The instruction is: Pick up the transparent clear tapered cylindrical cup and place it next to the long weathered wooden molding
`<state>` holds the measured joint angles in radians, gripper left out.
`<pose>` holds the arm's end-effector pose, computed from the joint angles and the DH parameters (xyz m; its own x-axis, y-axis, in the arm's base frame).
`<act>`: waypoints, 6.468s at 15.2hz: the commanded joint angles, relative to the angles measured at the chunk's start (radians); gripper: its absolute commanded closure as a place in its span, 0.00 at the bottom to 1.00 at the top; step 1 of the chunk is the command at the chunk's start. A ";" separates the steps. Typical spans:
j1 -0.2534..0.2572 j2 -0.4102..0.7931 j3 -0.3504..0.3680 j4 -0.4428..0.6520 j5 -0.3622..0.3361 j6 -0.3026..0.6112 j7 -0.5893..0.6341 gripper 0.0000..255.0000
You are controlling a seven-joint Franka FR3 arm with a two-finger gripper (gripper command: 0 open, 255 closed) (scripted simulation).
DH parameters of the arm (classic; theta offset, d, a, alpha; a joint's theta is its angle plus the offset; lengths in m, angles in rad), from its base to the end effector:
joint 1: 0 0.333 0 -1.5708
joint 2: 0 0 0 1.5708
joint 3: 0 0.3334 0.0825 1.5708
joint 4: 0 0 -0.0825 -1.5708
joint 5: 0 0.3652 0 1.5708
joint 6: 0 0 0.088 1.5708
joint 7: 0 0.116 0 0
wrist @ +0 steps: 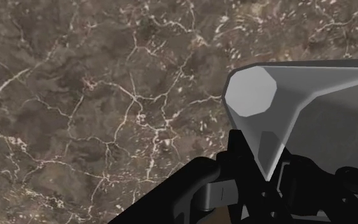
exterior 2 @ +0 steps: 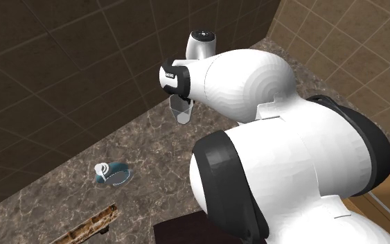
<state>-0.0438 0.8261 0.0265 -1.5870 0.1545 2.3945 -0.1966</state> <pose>0.6916 -0.0124 0.1634 0.9984 0.0566 -0.0022 0.0559 -0.9906 -0.1245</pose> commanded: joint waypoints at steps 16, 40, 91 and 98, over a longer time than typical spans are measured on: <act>0.002 -0.145 -0.006 -0.027 -0.008 -0.117 0.018 1.00; 0.002 -0.312 -0.012 0.042 -0.023 -0.352 0.050 1.00; 0.499 -1.317 0.486 -1.052 0.258 -0.136 0.811 1.00; 0.536 -1.284 0.570 -1.072 0.293 -0.066 0.892 1.00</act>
<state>0.4924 -0.4652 0.5919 -2.6510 0.4447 2.3123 0.6955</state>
